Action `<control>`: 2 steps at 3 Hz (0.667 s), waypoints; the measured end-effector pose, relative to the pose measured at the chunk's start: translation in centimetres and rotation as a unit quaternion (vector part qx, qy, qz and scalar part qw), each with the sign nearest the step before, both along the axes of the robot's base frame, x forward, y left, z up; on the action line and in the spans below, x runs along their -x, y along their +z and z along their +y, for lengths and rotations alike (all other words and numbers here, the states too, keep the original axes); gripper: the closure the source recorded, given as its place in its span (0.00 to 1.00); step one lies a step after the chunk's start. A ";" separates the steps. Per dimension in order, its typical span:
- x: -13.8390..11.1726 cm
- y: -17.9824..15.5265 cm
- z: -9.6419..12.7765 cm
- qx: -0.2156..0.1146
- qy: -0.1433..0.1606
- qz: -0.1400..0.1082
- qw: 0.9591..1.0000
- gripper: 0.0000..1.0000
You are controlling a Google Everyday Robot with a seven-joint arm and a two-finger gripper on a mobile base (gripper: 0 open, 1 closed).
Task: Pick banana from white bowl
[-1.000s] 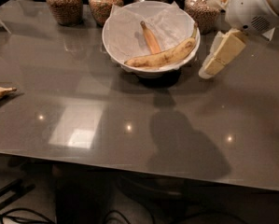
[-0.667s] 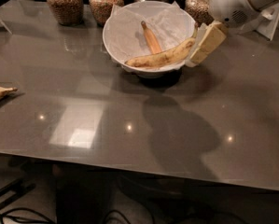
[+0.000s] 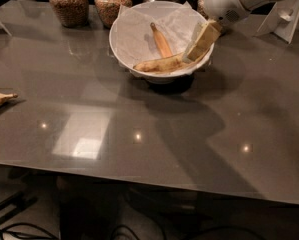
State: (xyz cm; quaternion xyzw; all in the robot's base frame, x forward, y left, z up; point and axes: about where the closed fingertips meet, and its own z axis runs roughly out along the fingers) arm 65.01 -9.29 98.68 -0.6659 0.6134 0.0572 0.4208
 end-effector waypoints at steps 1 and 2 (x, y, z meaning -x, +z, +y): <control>-1.8 -1.1 0.2 0.041 0.012 -0.015 0.999 0.05; -3.5 -2.9 0.4 0.084 0.025 -0.016 0.996 0.21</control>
Offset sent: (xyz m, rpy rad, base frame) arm 0.0584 0.0021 -0.0468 -0.2823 -0.0332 0.0812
